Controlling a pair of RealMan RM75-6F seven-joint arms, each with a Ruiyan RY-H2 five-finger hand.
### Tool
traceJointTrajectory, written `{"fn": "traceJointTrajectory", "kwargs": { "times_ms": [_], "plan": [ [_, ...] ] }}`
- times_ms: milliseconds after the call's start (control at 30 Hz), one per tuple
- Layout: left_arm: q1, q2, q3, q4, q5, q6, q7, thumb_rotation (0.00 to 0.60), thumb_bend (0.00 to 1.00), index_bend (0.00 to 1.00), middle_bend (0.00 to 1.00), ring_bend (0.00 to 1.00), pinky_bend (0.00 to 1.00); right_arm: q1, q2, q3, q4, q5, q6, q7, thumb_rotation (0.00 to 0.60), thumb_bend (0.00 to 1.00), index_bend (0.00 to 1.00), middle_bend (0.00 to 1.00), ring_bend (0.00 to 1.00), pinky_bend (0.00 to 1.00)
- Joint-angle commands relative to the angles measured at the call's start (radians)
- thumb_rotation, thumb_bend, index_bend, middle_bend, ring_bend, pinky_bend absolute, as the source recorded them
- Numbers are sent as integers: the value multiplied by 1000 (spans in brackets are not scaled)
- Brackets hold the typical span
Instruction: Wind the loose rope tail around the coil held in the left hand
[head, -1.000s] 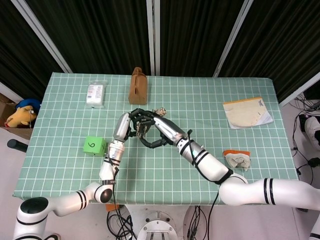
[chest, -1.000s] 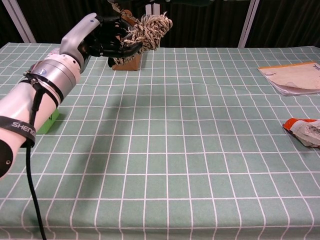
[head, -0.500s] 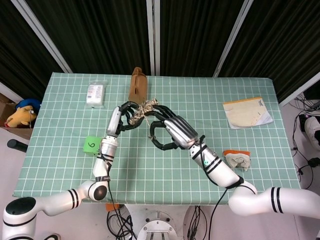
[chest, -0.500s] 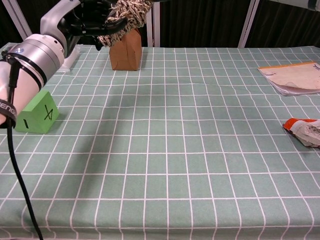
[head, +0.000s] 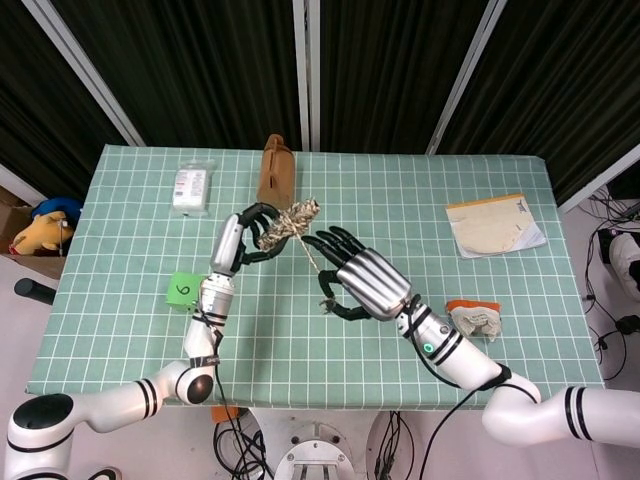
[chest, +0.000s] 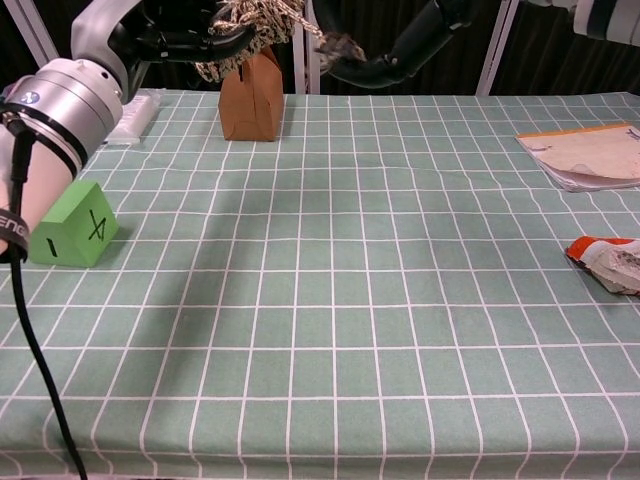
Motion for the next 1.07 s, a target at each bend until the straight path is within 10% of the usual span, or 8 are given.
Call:
{"fn": "traceJointTrajectory", "kwargs": {
  "times_ms": [33, 200, 733, 1067],
  "plan": [
    [-1, 0, 1, 3, 2, 3, -3, 600, 413, 814, 804, 716, 751, -5, 42, -13, -29, 8, -31, -13, 600, 179, 271, 0, 0, 0],
    [-1, 2, 5, 7, 4, 5, -11, 600, 413, 814, 804, 716, 750, -29, 98, -48, -71, -18, -31, -83, 600, 89, 1, 0, 0, 0],
    [14, 16, 23, 53, 11, 20, -32, 600, 413, 814, 804, 716, 751, -381, 76, -185, -1, -355, 480, -153, 600, 51, 0, 0, 0, 0],
    [26, 25, 31, 54, 11, 28, -41, 600, 413, 814, 804, 716, 750, -538, -43, -176, 182, -307, 640, -42, 600, 50, 0, 0, 0, 0]
  ]
}}
